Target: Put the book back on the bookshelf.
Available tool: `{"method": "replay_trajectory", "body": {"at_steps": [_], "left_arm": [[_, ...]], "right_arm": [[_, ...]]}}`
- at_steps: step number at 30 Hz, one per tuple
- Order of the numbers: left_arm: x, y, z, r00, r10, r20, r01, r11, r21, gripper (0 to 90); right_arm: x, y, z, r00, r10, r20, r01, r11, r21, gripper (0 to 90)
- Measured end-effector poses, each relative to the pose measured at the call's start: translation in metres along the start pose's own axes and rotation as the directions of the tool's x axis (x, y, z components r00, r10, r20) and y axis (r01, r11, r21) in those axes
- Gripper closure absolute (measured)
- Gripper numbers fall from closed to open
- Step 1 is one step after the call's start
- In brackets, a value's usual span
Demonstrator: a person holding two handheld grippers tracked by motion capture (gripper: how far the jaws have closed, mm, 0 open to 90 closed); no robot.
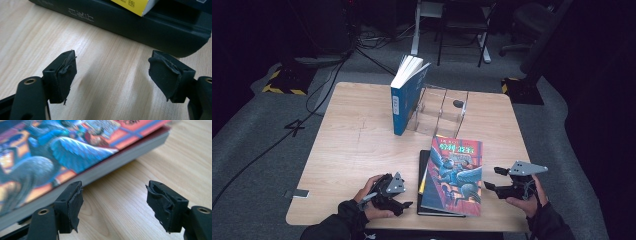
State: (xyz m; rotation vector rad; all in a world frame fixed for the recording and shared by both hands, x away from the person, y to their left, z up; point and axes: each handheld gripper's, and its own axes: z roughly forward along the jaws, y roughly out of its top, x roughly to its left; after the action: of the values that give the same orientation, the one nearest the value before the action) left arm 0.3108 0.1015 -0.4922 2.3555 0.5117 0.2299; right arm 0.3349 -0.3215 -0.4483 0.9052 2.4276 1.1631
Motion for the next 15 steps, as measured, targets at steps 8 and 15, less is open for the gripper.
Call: {"method": "replay_trajectory", "body": {"at_steps": [8, 15], "left_arm": [[0.004, -0.002, 0.009, 0.9994, -0.015, 0.032, 0.015, 0.9997, 0.018, 21.0], [0.006, -0.004, 0.013, 0.9989, -0.002, 0.048, 0.003, 0.9997, -0.023, 18.5]], "right_arm": [[0.01, 0.017, -0.016, 0.9997, -0.02, -0.016, 0.019, 0.999, -0.04, 29.7], [0.018, 0.026, -0.018, 0.9984, -0.031, -0.048, 0.029, 0.998, -0.053, 29.0]]}}
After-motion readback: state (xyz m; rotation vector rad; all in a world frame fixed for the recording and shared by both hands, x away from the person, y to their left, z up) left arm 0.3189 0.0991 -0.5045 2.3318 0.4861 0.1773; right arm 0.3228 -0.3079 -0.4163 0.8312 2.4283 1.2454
